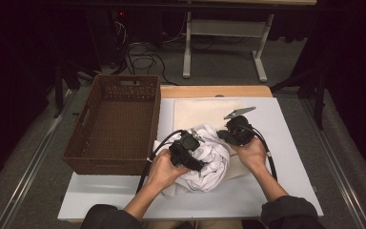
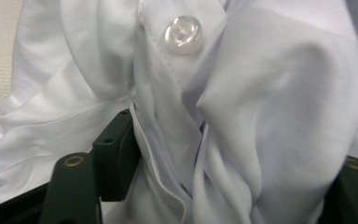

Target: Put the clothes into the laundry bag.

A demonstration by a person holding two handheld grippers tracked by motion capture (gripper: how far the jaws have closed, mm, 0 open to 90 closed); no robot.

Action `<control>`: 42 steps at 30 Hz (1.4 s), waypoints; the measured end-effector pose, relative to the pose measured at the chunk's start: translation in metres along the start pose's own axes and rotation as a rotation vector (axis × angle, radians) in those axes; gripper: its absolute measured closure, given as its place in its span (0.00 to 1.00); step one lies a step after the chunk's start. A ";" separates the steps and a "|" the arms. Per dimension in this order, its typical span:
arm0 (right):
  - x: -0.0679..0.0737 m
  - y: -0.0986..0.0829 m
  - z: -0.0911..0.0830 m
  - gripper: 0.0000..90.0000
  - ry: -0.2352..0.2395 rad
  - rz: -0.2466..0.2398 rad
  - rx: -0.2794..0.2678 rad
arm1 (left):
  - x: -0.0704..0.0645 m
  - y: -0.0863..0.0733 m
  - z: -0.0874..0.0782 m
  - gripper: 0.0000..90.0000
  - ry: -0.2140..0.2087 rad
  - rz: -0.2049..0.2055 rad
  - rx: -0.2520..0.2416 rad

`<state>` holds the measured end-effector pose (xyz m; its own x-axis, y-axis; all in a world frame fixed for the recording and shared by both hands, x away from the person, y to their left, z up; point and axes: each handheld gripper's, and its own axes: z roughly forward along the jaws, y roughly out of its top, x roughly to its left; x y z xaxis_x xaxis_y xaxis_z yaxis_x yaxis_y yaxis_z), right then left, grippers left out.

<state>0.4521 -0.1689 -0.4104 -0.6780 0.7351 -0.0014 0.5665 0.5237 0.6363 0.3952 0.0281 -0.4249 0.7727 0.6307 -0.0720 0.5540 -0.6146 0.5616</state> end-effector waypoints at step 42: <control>0.013 0.001 -0.014 0.99 0.036 -0.027 -0.039 | 0.012 0.014 0.013 0.45 0.021 -0.056 -0.125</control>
<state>0.4371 -0.1651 -0.3988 -0.7098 0.7044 0.0080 0.5290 0.5255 0.6663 0.4163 0.0207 -0.4284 0.7338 0.6734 -0.0896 0.5523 -0.5146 0.6558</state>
